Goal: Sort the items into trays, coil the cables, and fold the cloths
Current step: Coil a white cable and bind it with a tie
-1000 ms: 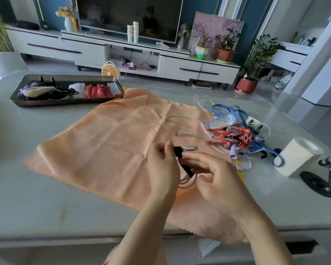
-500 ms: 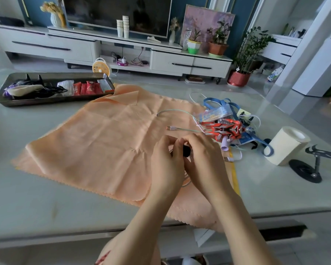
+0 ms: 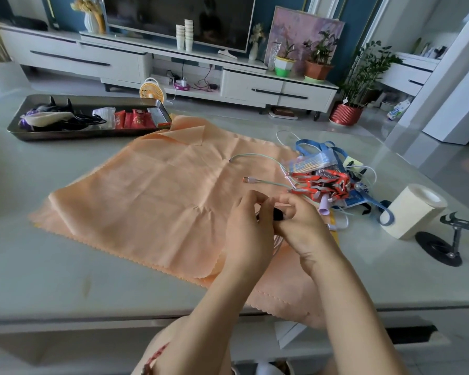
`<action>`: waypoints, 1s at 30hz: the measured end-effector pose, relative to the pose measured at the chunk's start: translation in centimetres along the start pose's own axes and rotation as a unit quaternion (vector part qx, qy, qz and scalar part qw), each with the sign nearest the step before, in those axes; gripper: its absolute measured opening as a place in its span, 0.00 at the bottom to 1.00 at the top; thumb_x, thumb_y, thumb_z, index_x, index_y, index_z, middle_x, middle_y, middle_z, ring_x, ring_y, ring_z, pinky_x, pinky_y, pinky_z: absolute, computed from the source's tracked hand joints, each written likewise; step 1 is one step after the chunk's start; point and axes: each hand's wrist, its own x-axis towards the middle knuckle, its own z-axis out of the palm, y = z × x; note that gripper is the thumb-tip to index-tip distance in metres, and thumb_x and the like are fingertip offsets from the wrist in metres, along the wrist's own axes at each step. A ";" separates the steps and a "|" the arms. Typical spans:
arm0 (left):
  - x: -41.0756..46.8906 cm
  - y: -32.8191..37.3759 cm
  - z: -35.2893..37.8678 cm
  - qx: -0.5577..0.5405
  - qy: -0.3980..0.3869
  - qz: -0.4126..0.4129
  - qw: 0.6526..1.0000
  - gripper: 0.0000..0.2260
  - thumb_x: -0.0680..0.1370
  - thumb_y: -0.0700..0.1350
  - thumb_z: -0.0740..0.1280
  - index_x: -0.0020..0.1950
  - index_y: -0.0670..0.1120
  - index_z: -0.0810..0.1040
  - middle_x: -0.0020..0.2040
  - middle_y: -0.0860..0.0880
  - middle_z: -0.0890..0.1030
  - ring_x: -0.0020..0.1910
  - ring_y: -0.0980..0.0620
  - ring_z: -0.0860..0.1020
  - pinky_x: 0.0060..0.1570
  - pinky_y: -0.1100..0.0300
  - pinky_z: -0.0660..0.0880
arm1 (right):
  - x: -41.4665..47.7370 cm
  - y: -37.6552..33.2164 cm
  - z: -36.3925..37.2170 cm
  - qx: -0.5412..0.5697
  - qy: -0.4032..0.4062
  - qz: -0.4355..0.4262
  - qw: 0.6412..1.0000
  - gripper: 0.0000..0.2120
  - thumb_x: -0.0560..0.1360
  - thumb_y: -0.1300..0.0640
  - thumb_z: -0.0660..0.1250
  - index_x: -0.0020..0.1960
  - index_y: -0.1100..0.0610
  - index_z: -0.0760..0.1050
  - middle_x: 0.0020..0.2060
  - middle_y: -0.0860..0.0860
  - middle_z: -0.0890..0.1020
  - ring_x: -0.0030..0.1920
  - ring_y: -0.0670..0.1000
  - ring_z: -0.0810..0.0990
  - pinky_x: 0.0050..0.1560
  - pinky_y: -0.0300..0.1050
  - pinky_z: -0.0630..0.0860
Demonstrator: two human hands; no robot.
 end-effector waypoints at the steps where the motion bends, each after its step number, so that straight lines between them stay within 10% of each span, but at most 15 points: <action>1: 0.0 -0.1 -0.1 0.004 0.011 0.000 1.000 0.06 0.80 0.45 0.61 0.44 0.48 0.73 0.49 0.45 0.80 0.45 0.48 0.79 0.49 0.54 0.74 | 0.1 0.0 0.0 0.018 -0.008 0.004 1.000 0.18 0.69 0.77 0.65 0.55 0.63 0.73 0.39 0.53 0.81 0.31 0.41 0.80 0.29 0.31 0.74; 11: 0.8 -0.6 -1.4 -0.042 0.063 -0.049 0.996 0.07 0.80 0.45 0.60 0.42 0.46 0.71 0.38 0.48 0.78 0.34 0.47 0.73 0.37 0.57 0.70 | 0.1 0.3 1.0 -0.085 0.022 -0.127 0.988 0.12 0.64 0.70 0.74 0.45 0.60 0.82 0.39 0.53 0.85 0.40 0.45 0.83 0.45 0.40 0.79; 19: 2.1 -0.8 -4.0 -0.194 -0.034 -0.198 0.960 0.16 0.78 0.49 0.64 0.34 0.42 0.75 0.23 0.51 0.72 0.20 0.54 0.68 0.28 0.63 0.66 | 0.7 1.8 2.6 -0.425 0.071 -0.330 0.840 0.08 0.69 0.56 0.65 0.42 0.56 0.81 0.41 0.52 0.80 0.46 0.56 0.76 0.47 0.52 0.72; 24: 3.1 -2.2 -7.0 -0.265 -0.033 -0.206 0.941 0.12 0.79 0.44 0.64 0.40 0.38 0.77 0.24 0.49 0.72 0.21 0.54 0.67 0.24 0.64 0.66 | 0.7 2.1 4.5 -0.301 -0.007 -0.227 0.926 0.25 0.72 0.63 0.69 0.67 0.50 0.69 0.54 0.43 0.74 0.57 0.41 0.73 0.58 0.30 0.67; 30: 7.1 -3.8 -12.2 -0.381 -0.033 -0.210 0.900 0.13 0.80 0.45 0.62 0.44 0.36 0.79 0.26 0.48 0.76 0.23 0.57 0.72 0.27 0.66 0.71 | 2.7 0.7 9.9 -0.235 -0.025 -0.251 0.939 0.09 0.78 0.58 0.62 0.53 0.47 0.76 0.37 0.38 0.81 0.38 0.39 0.78 0.39 0.28 0.70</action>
